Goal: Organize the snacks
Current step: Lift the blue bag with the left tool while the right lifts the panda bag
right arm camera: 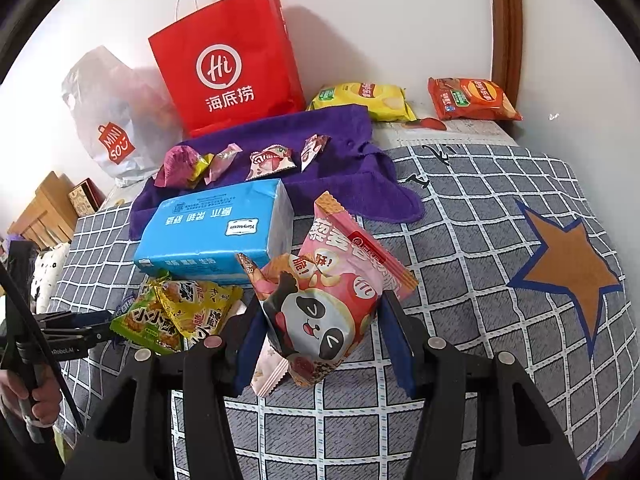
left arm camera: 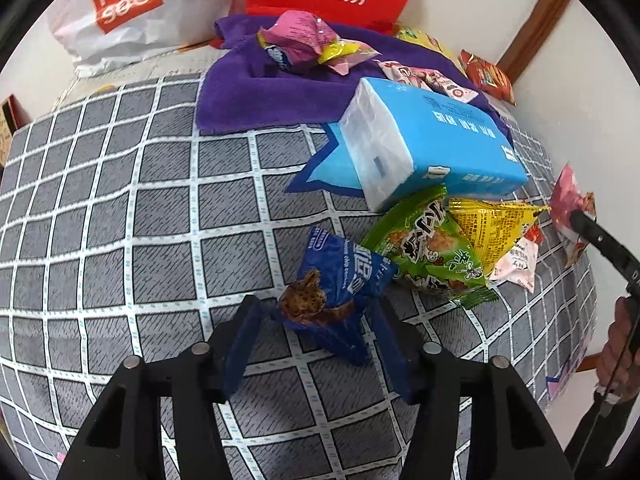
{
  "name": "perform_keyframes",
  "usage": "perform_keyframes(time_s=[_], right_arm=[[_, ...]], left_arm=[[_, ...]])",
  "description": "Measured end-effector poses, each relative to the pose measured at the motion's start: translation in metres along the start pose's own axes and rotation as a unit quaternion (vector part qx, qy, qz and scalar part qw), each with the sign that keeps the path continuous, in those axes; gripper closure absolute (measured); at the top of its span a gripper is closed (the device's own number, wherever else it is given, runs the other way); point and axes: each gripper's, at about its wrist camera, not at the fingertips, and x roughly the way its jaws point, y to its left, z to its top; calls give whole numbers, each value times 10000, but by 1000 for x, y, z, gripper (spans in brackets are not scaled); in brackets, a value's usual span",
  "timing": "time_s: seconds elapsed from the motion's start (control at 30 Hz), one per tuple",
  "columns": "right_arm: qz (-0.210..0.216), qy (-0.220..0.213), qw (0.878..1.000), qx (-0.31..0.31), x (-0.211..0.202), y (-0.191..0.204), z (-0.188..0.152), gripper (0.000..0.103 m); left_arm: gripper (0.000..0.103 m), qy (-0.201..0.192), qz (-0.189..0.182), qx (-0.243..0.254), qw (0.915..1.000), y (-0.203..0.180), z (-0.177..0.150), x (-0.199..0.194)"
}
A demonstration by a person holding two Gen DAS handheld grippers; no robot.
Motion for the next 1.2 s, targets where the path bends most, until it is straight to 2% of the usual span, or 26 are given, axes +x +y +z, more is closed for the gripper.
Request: perform_keyframes(time_s=[0.1, 0.2, 0.33, 0.57, 0.77, 0.93, 1.13, 1.2], right_arm=[[-29, -4, 10000, -41, -1, 1, 0, 49], [2, -2, 10000, -4, -1, -3, -1, 49], [292, 36, 9995, 142, -1, -8, 1, 49], [173, -18, 9998, -74, -1, -2, 5, 49], [196, -69, 9998, -30, 1, -4, 6, 49], [227, 15, 9997, 77, 4, -8, 6, 49], [228, 1, 9997, 85, 3, -9, 6, 49], [225, 20, 9997, 88, 4, -8, 5, 49]], left_arm=[[33, 33, 13, 86, 10000, -8, 7, 6], [33, 15, 126, 137, 9998, -13, 12, 8], [33, 9, 145, 148, 9998, -17, 16, 10], [33, 24, 173, 27, 9998, -13, 12, 13], [33, 70, 261, 258, 9993, -17, 12, 13], [33, -15, 224, 174, 9996, -16, 13, 15], [35, -27, 270, 229, 9994, -16, 13, 15], [40, -56, 346, 270, 9990, -17, 10, 14]])
